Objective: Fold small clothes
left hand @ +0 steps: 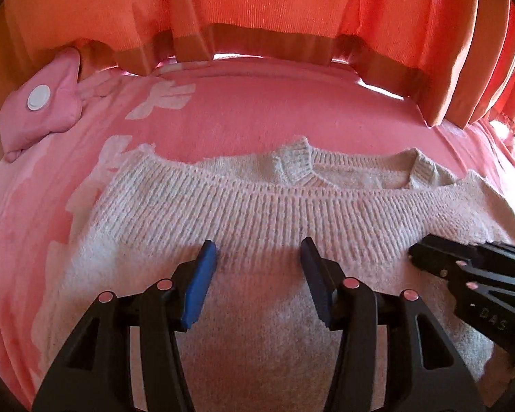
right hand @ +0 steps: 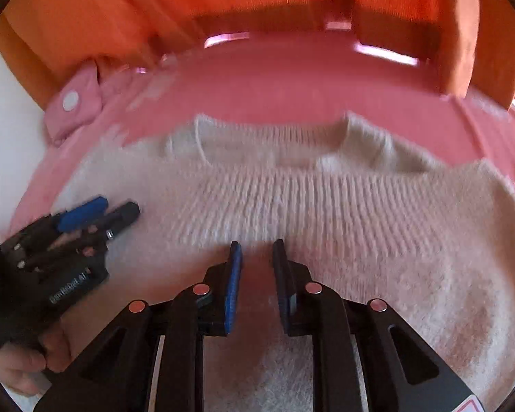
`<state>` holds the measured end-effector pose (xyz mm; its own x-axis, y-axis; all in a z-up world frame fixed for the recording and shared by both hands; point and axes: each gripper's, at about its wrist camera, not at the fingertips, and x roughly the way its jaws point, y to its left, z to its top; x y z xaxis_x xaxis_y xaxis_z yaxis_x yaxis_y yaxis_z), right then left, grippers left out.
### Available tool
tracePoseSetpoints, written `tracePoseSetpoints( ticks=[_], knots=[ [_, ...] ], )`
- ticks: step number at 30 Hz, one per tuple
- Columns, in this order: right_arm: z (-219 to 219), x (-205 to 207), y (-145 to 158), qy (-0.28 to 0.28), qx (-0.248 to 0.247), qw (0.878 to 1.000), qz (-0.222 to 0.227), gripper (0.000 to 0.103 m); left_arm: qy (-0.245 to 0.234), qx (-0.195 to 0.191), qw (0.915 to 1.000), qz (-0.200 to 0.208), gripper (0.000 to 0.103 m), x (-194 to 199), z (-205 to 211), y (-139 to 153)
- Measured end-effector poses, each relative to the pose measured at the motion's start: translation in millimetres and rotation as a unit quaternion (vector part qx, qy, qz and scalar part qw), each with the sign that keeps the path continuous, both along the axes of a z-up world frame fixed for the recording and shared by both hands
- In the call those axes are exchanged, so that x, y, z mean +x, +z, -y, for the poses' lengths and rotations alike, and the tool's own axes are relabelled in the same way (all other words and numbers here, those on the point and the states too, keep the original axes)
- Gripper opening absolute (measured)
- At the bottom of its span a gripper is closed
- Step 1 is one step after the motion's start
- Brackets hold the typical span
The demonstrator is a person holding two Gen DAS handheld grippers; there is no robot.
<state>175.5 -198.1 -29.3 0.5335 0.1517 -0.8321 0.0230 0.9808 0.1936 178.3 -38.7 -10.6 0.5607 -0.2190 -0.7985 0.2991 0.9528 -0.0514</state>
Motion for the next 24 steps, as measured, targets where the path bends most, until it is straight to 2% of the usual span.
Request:
tracePoseSetpoints(
  ticks=[3,6,7,8,10,13,15,17,19,20,22,24],
  knots=[
    [1.7,-5.8,8.2,-0.007,0.033,0.999,0.021,0.018,0.001,0.001,1.0000,0.000,0.049,-0.2,-0.7,0.0],
    [-5.5,7.3,-12.1,-0.004,0.004,1.000,-0.019,0.020,0.000,0.006,1.0000,0.002,0.050,-0.6,1.1,-1.3],
    [-7.8,7.5,-11.4,-0.003,-0.005,1.000,-0.010,0.020,0.001,0.008,1.0000,0.003,0.050,-0.5,1.2,-1.5],
    [-10.0,8.0,-6.6,-0.001,-0.014,1.000,-0.009,0.020,0.001,0.006,1.0000,0.005,0.050,-1.0,0.7,-0.3],
    [-1.6,3.2,8.3,-0.010,0.001,1.000,0.012,0.020,0.003,-0.009,0.9999,0.008,0.050,-0.5,-4.9,5.1],
    [28.4,-1.2,28.9,-0.054,-0.006,0.998,0.044,0.022,0.032,-0.025,0.9990,0.017,0.050,7.9,-25.2,13.7],
    [72.1,-4.0,35.6,-0.118,-0.011,0.992,0.051,0.036,0.064,-0.030,0.9974,0.016,0.052,19.1,-43.3,13.9],
    [119.2,-10.1,35.7,-0.192,-0.028,0.979,0.054,0.055,0.097,-0.049,0.9941,0.010,0.054,32.7,-64.8,12.7],
    [157.3,-12.6,25.6,-0.246,-0.043,0.967,0.041,0.062,0.125,-0.081,0.9888,-0.005,0.060,50.4,-89.3,9.8],
    [169.1,-13.9,18.3,-0.254,-0.034,0.966,0.029,0.063,0.129,-0.091,0.9874,-0.012,0.064,55.6,-95.2,7.8],
    [188.2,-11.4,-0.9,-0.257,0.002,0.966,-0.001,0.063,0.131,-0.123,0.9832,-0.033,0.063,65.8,-106.0,-2.8],
    [193.3,-7.3,-13.8,-0.249,0.013,0.968,-0.012,0.046,0.128,-0.148,0.9798,-0.040,0.048,70.2,-108.0,-9.6]
  ],
)
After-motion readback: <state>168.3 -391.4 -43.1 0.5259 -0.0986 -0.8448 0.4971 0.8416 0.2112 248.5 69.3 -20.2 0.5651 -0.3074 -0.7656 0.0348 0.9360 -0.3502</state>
